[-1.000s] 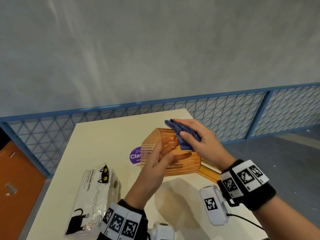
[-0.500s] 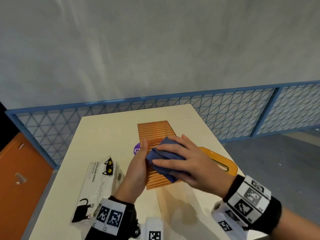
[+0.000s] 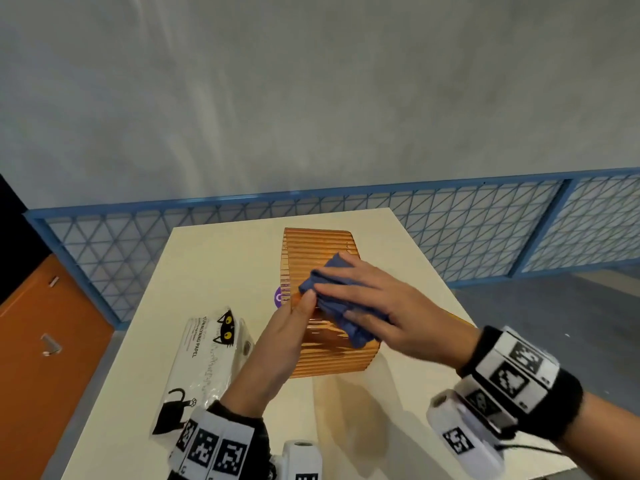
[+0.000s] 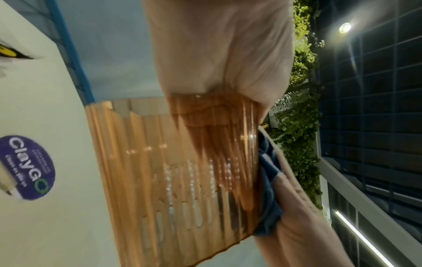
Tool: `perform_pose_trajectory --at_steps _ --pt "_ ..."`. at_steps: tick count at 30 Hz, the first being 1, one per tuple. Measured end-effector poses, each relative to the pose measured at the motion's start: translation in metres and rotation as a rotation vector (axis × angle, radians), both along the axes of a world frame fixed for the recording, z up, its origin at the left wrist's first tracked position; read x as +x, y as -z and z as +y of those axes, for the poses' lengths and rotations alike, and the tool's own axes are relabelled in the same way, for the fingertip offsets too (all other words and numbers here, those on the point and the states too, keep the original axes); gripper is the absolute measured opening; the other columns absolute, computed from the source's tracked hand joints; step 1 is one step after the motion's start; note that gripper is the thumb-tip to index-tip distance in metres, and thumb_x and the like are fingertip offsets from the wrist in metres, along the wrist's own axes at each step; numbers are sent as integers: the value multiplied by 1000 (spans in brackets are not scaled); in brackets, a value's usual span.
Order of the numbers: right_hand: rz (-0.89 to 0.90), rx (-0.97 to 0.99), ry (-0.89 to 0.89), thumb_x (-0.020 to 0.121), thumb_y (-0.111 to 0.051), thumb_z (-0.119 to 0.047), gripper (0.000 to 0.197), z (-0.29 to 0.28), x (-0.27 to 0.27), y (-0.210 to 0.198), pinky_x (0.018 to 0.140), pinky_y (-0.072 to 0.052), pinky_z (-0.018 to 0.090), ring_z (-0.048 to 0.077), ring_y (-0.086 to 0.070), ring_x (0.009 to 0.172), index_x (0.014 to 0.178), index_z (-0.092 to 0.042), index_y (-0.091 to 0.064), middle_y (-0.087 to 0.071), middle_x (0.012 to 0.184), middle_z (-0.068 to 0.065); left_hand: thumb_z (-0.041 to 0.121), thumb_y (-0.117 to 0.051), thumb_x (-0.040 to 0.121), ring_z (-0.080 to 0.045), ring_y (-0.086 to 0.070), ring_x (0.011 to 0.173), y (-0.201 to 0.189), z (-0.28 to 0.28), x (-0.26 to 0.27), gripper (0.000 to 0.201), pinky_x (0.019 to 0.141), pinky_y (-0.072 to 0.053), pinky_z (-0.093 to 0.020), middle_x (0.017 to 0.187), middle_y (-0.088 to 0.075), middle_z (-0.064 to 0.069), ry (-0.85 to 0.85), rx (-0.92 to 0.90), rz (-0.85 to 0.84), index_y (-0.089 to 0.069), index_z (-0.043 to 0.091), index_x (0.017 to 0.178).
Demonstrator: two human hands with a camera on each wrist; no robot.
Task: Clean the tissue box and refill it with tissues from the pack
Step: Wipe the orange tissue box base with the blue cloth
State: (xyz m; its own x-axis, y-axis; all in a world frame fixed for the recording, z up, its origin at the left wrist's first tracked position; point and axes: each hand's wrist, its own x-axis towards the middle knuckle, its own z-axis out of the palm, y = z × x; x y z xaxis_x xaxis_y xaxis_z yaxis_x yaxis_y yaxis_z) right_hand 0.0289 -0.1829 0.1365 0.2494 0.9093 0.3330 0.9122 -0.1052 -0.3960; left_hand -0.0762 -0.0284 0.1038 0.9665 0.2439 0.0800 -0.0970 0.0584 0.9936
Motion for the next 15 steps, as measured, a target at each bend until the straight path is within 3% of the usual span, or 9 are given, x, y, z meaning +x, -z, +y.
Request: perform_pose_trajectory --at_steps 3,5,7,8,11,13,15 --pt "-3 -26 22 96 -41 -28 43 7 25 -9 114 -8 6 -1 -16 139 139 -29 -38 -30 145 -19 41 -45 93 -16 -71 93 -3 -1 -2 30 92 -51 -33 95 -75 0 61 78 7 -66 22 105" --pt "9 -53 128 97 -45 -21 44 13 44 -22 117 -16 15 0 -21 137 139 -29 -40 -33 144 -18 39 -47 92 -16 -72 92 -7 -5 -2 28 94 -49 -33 87 -76 3 118 116 15 -59 26 114" --pt "0 -77 201 97 -46 -19 44 15 52 -30 117 -25 29 4 -27 137 139 -29 -41 -37 148 -11 40 -49 92 -23 -71 95 -6 -5 -2 28 94 -49 -40 90 -76 0 142 123 21 -58 32 116" --pt "-14 -86 184 97 -45 -19 44 14 47 -31 116 -27 30 4 -28 137 140 -29 -40 -37 149 -8 42 -51 91 -25 -70 96 -5 -3 -2 26 93 -50 -43 94 -75 -4 137 114 22 -61 33 113" --pt "-78 -79 -39 96 -39 -27 44 8 15 -23 117 -21 23 7 -20 142 140 -29 -40 -34 151 -8 50 -55 80 -26 -70 94 -3 5 -1 36 93 -49 -53 96 -74 -9 96 116 31 -66 26 105" --pt "-91 -82 -151 94 -37 -27 44 7 2 -16 117 -16 15 5 -17 143 138 -27 -44 -34 151 -7 47 -54 80 -21 -70 91 -3 6 -3 34 88 -51 -45 96 -73 -9 95 142 27 -66 25 103" --pt "-96 -84 -179 93 -37 -25 44 9 11 -20 113 -16 7 0 -19 139 136 -23 -47 -37 149 -6 32 -52 91 -15 -71 88 -5 6 -3 18 83 -54 -31 91 -75 -3 121 160 34 -68 25 97"
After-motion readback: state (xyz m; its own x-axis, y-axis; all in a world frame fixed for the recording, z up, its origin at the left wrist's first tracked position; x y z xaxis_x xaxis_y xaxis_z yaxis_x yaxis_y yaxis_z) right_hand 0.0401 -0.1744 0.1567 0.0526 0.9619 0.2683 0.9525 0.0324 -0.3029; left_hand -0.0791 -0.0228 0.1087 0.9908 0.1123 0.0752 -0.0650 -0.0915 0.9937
